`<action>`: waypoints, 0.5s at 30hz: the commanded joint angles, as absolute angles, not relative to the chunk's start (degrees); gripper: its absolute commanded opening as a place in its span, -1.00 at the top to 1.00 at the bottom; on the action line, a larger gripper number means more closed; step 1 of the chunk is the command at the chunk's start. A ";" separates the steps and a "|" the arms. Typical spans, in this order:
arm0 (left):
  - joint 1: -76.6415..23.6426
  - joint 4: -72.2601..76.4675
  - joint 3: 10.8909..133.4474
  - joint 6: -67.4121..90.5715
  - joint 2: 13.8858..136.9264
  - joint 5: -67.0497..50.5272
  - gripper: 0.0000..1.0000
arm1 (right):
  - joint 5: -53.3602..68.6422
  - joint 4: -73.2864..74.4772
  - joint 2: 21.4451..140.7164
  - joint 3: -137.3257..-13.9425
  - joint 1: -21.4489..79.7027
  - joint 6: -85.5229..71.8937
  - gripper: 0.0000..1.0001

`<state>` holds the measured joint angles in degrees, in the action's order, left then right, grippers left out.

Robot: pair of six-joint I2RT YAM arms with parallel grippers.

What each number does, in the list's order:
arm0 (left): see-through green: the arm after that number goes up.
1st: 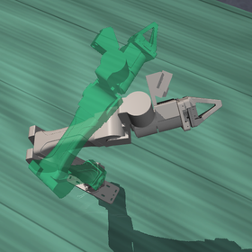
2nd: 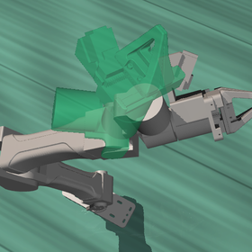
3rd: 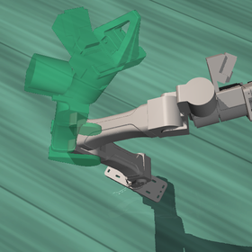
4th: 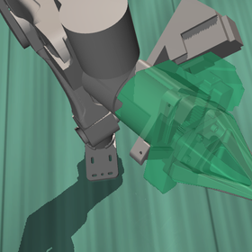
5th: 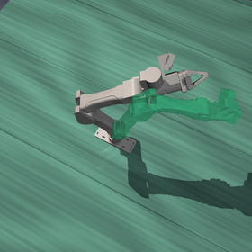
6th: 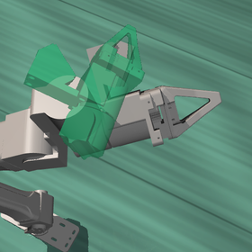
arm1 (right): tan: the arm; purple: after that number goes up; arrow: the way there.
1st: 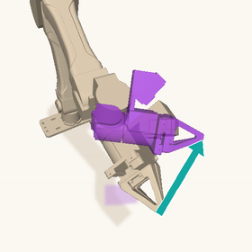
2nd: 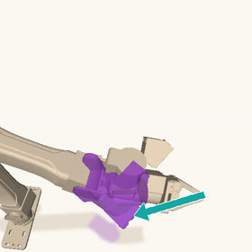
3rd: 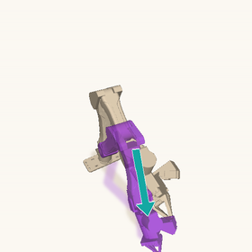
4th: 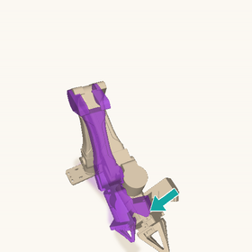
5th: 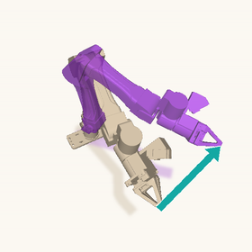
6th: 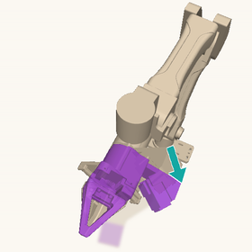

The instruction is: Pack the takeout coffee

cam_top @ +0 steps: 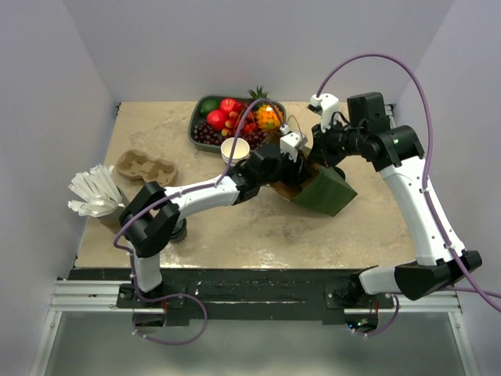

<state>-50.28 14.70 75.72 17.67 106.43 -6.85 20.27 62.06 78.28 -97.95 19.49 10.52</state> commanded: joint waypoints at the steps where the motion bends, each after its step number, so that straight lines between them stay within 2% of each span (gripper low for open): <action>1: -50.19 17.14 78.75 21.09 106.61 -6.95 1.00 | 21.53 60.12 75.94 -97.82 19.51 9.84 1.00; 8: -50.19 19.68 76.47 20.83 107.40 -7.29 0.92 | 21.79 59.94 75.94 -98.00 19.42 9.67 1.00; 11: -50.19 20.04 77.25 20.66 108.72 -7.64 0.74 | 22.59 60.03 75.76 -98.00 19.51 9.67 1.00; 13: -50.19 20.48 77.43 20.39 109.42 -7.47 0.54 | 22.94 60.21 75.59 -97.65 19.42 9.75 1.00; 15: -50.19 20.83 77.52 19.78 109.69 -7.21 0.49 | 22.85 60.38 75.50 -97.47 19.51 9.67 1.00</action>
